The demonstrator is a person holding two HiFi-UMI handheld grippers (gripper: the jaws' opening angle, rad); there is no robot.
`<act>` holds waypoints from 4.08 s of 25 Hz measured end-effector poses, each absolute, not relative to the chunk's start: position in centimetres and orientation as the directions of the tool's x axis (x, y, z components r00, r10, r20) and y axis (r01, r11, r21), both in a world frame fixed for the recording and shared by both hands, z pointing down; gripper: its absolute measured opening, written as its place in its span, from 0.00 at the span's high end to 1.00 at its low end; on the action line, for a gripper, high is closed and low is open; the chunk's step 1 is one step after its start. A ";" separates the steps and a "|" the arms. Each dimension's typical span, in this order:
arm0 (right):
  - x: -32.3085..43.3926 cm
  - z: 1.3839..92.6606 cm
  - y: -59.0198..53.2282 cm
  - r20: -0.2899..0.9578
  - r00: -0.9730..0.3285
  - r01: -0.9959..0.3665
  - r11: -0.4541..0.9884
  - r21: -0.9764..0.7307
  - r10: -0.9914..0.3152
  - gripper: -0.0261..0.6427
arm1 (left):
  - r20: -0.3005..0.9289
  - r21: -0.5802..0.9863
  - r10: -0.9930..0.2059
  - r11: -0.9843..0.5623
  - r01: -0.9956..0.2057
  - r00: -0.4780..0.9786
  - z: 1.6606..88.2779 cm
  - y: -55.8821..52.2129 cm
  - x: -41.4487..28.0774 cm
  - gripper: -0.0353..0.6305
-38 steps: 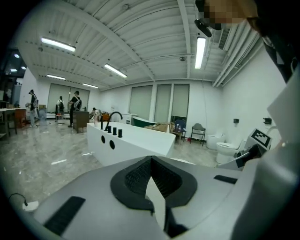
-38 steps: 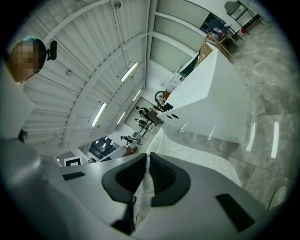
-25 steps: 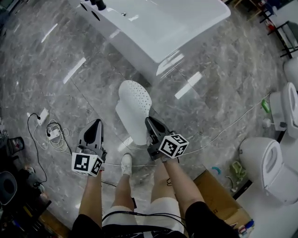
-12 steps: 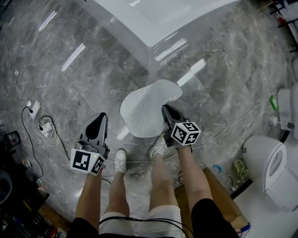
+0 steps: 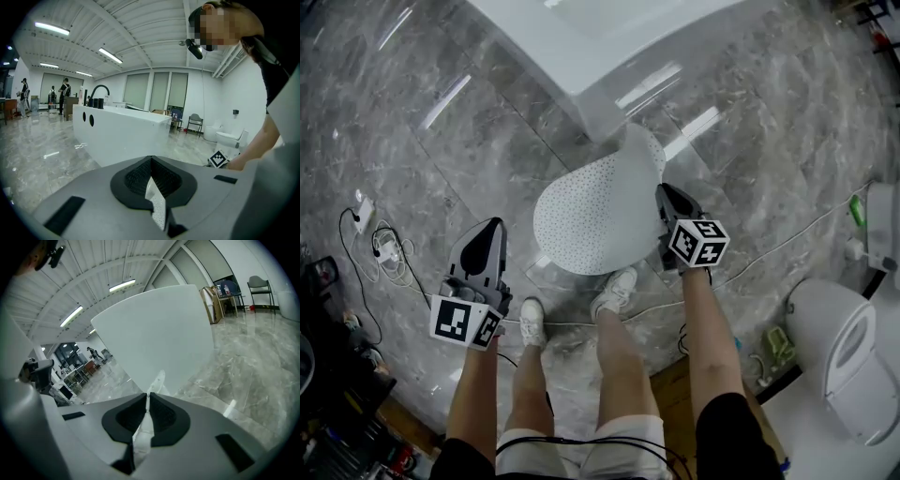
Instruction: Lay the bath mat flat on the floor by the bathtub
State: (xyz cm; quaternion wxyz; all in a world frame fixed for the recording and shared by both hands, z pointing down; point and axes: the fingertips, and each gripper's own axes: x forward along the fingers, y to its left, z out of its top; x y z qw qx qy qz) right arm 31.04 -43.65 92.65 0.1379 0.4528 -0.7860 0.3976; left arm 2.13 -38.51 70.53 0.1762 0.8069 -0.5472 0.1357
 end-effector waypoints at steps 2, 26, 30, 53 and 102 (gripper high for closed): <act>32.1 93.4 -44.8 0.590 -0.536 -0.834 0.272 -0.480 -0.604 0.90 | 0.418 0.139 -0.836 -0.327 -0.935 0.355 71.0 -39.1 2.5 0.93; 41.0 105.4 -48.9 0.840 -0.214 -0.977 0.113 -0.182 -0.499 0.87 | 0.461 0.150 -0.825 -0.290 -0.945 0.326 76.2 -41.8 4.7 0.93; 43.2 105.1 -49.1 0.838 -0.128 -0.991 0.048 -0.121 -0.530 0.87 | 0.462 0.164 -0.823 -0.286 -0.944 0.329 76.4 -41.5 4.8 0.93; 36.7 90.7 -42.2 0.613 -0.341 -0.931 0.163 -0.328 -0.713 0.91 | 0.421 0.187 -0.798 -0.389 -0.902 0.431 71.1 -36.1 3.9 0.93; 15.5 36.7 -21.6 0.184 -0.482 -0.866 0.435 -0.245 -0.856 0.92 | 0.052 0.148 -0.810 -0.572 -0.807 0.584 33.1 -24.2 -9.7 0.93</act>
